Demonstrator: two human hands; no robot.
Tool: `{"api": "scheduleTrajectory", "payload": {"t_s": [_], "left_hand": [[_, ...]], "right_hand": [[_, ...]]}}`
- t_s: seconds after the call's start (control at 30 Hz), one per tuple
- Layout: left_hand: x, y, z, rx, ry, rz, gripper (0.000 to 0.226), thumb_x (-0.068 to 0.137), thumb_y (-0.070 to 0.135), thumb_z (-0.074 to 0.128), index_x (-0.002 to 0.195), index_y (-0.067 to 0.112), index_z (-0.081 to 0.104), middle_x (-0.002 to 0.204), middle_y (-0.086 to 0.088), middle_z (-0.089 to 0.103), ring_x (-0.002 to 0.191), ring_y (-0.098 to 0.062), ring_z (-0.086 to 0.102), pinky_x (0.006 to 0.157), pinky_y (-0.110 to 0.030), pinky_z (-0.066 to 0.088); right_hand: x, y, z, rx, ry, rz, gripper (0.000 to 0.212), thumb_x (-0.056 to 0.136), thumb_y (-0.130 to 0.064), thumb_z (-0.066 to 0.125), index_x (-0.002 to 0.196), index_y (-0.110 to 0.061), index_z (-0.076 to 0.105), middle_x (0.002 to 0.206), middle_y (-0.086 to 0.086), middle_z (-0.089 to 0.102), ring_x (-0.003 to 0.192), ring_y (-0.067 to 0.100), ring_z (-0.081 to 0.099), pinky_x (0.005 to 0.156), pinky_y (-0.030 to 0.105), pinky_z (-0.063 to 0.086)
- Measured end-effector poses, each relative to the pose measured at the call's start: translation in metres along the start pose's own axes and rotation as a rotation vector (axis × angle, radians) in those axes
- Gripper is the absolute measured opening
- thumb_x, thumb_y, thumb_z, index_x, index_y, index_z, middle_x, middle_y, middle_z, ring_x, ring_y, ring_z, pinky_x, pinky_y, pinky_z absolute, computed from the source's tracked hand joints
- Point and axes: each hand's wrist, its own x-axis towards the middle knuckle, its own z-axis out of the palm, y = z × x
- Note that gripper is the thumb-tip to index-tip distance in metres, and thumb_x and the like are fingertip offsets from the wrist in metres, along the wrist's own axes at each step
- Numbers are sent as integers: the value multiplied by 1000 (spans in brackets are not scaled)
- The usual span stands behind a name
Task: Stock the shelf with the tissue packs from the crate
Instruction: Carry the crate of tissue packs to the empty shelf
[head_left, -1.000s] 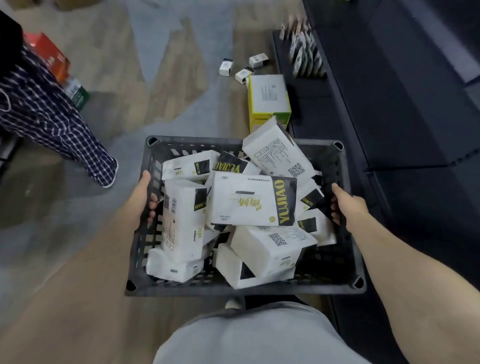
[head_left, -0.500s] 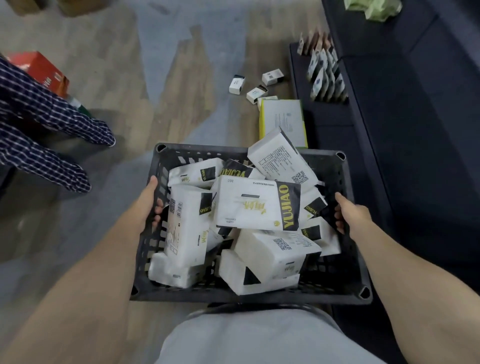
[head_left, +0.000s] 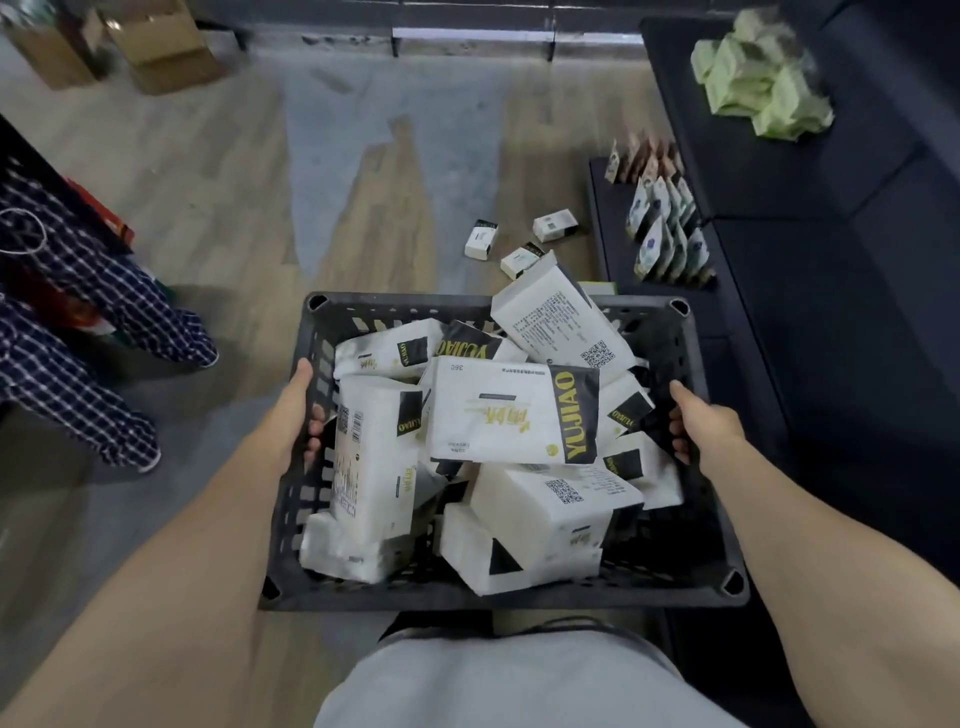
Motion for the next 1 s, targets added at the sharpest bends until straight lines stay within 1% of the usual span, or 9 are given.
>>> {"api": "scheduleTrajectory", "payload": {"t_s": [0.1,0.27,0.43,0.63,0.8,1.0], "left_hand": [[48,41,3,37,-20,-10,67,83,78,31,59,16,37,50,-1,34,46,-18,29,48,-27,26],[113,126,4,97,-41,-19,68,80,80,32,58,16,38,51,-1,34,46,-18,30,48,-27,26],[151,209,7,117,-66,8,68,81,80,30,58,17,36,51,-1,33,47,-18,27,49,-28,24],[185,282,23,120,-77,66,67,81,80,31,57,17,37,49,1,32,46,-17,28,47,-27,25],[225,325,55,158,-95,101,67,81,79,32,57,18,37,49,1,34,45,-17,30,46,-26,27],[292,393,127,290,-157,115,67,79,80,36,58,17,40,48,0,35,44,-18,31,46,-25,26]], "right_hand": [[31,-31,34,-7,18,33,39,85,-45,63,74,-9,56,63,4,52,48,18,43,47,27,38],[69,-92,80,8,38,104,39,86,-45,63,76,-8,57,66,4,54,54,19,46,53,30,43],[92,-155,108,58,56,84,38,86,-44,62,75,-9,55,67,4,53,54,18,46,52,29,42],[122,-212,122,122,89,54,39,87,-44,63,72,-9,54,64,5,52,51,19,44,49,29,38],[159,-237,128,156,131,70,40,86,-45,63,72,-9,54,64,5,53,51,19,44,49,29,38],[227,-252,130,232,206,184,41,85,-46,64,71,-9,55,65,6,54,53,20,46,50,29,40]]}}
